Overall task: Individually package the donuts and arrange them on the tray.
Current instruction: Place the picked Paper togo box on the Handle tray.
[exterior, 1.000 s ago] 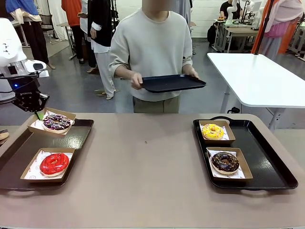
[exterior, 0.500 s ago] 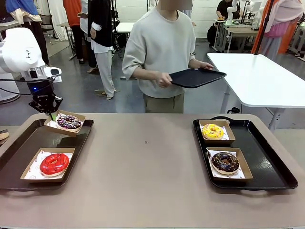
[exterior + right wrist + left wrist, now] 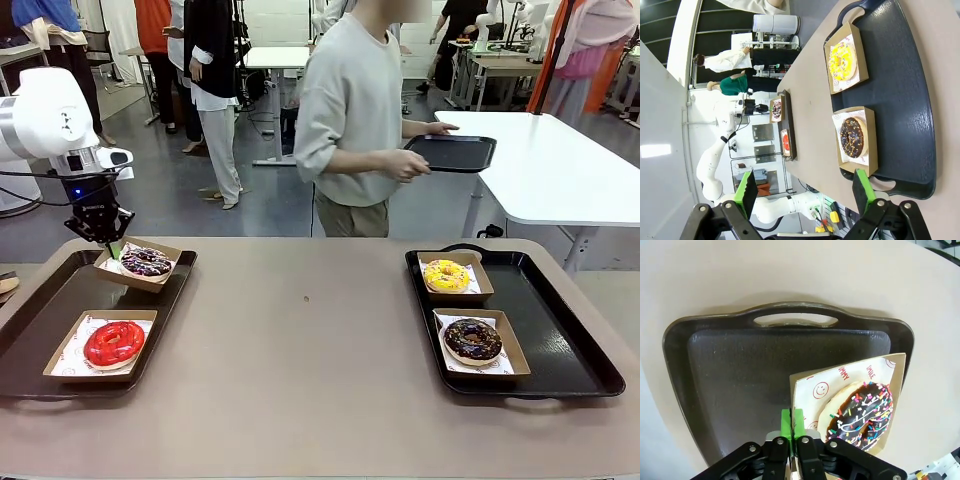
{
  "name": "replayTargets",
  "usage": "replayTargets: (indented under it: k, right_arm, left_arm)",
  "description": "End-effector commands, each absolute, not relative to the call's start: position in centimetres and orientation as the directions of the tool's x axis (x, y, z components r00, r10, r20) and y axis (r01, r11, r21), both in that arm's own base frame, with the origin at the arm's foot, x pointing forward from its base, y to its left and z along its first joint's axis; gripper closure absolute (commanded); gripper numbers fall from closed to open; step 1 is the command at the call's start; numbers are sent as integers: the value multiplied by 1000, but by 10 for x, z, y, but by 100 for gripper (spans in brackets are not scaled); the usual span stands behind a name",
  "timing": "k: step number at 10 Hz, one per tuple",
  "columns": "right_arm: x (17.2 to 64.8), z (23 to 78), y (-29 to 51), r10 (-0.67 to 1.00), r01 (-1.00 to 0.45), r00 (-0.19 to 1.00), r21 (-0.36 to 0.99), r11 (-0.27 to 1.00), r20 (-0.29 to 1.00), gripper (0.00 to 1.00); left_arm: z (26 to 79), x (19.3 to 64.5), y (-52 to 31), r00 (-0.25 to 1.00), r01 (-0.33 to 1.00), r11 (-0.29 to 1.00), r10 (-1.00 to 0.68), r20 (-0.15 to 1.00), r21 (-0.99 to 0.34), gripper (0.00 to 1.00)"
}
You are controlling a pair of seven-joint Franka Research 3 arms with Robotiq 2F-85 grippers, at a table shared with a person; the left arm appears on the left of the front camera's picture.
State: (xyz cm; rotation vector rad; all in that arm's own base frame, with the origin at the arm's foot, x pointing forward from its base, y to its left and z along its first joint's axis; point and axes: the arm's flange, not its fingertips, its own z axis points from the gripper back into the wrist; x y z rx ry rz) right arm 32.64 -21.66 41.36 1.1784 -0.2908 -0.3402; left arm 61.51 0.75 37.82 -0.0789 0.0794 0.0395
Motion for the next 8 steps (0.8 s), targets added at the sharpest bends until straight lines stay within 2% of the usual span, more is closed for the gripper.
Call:
replayTargets:
  k: [1,8]
  right_arm:
    - [326,415,-216,-405,104,913,934,342,47,0]
    - [326,415,-216,-405,104,913,934,342,47,0]
  left_arm:
    - [372,607,7,999,-12,999,10,-34,-44,99]
    - [351,607,4,999,-7,1000,7,-33,-7,99]
